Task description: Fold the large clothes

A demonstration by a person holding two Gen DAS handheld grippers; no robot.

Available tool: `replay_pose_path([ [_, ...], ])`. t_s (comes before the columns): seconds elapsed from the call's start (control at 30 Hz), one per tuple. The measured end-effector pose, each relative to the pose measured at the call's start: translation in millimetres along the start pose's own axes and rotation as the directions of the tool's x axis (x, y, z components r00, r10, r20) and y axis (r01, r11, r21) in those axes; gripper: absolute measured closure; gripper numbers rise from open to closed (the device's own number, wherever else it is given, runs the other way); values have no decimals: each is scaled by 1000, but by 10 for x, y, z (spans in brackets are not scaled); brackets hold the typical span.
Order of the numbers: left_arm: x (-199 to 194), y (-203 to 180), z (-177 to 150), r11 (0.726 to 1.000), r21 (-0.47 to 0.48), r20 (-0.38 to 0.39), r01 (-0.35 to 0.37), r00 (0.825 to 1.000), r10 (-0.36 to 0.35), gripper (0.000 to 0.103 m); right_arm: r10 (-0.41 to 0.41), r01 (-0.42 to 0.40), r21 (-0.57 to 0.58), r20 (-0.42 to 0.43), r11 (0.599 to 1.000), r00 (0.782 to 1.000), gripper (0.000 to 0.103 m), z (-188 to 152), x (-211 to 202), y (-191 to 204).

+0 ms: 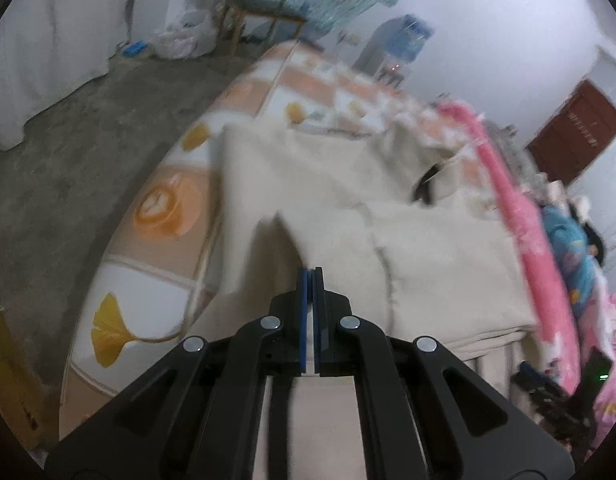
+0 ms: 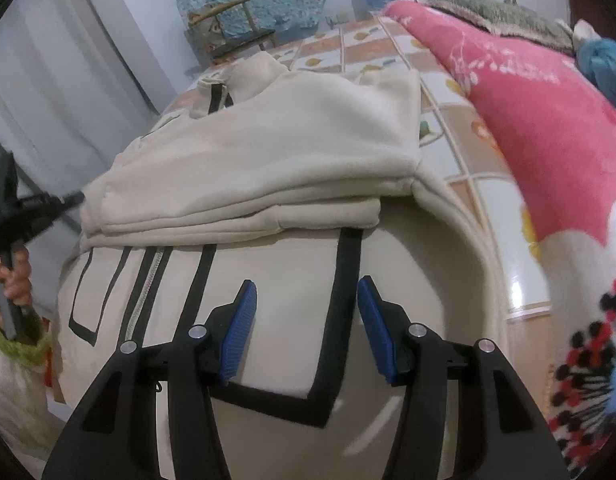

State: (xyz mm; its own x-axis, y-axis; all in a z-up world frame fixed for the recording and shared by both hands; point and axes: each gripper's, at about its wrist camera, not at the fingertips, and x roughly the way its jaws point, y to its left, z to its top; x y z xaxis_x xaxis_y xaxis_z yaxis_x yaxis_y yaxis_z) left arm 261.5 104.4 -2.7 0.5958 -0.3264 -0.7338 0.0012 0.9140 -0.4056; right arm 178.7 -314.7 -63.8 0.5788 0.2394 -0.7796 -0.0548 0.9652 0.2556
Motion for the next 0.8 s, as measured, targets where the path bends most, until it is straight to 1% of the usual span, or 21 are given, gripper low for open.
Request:
replay_pose_path([
  [0.07,-185,-97,79,998,9,42,62,997,-63,101,-14,14,-5,5,1000,1000,52,17,-61,-12],
  [0.1,-256,-145,112,997,21,63,75,995,-76,101,-25,25,-7,7,1000,1000,52,25,-91,-22],
  [0.13,-335,-200,140,997,45,91,68,993,-72,101,-31,32,-8,9,999,999,52,25,-109,-30],
  [0.2,-370,-250,160,997,80,106,23,994,-31,101,-44,44,-8,7,999,999,52,28,-146,-55],
  [0.23,-320,-228,151,996,85,89,-1,996,-6,101,-48,48,-8,3,999,999,52,29,-159,-61],
  [0.3,-143,-120,104,996,71,27,-44,999,43,101,-55,54,-14,-9,998,998,52,43,-199,-77],
  [0.33,-3,-37,59,994,67,-18,-88,996,90,101,-56,56,-17,-12,998,998,52,61,-218,-83],
  [0.37,93,36,19,992,62,-46,-109,993,112,101,-58,57,-23,-12,998,998,52,99,-262,-91],
  [0.4,172,112,-34,992,50,-72,-115,990,118,101,-57,56,-27,-8,998,998,52,145,-309,-105],
  [0.47,195,190,-85,994,28,-76,-104,992,105,101,-62,63,-34,11,997,998,52,274,-407,-137],
  [0.5,166,201,-87,995,21,-57,-96,994,97,100,-62,63,-35,21,997,998,52,350,-445,-160],
  [0.53,133,186,-86,994,23,-38,-104,994,105,100,-56,57,-30,33,998,998,52,459,-481,-205],
  [0.57,84,164,-75,989,33,-4,-142,990,142,100,-53,54,-22,40,998,998,52,525,-491,-233],
  [0.6,28,133,-56,982,49,42,-185,982,183,100,-54,54,-15,51,998,997,52,626,-484,-274],
  [0.63,-18,101,-43,977,58,76,-203,977,199,100,-59,60,-13,58,998,997,52,686,-468,-289],
  [0.7,-79,53,2,982,57,109,-180,979,173,100,-89,90,-14,73,996,993,53,856,-363,-312],
  [0.73,-94,7,15,986,63,121,-154,982,145,100,-90,92,-20,76,996,993,57,903,-318,-296],
  [0.77,-79,-59,19,988,78,122,-135,985,125,100,-81,84,-39,76,996,994,64,969,-219,-246],
  [0.8,-31,-148,15,988,103,110,-119,988,107,100,-73,77,-54,71,996,995,64,1001,-135,-197],
])
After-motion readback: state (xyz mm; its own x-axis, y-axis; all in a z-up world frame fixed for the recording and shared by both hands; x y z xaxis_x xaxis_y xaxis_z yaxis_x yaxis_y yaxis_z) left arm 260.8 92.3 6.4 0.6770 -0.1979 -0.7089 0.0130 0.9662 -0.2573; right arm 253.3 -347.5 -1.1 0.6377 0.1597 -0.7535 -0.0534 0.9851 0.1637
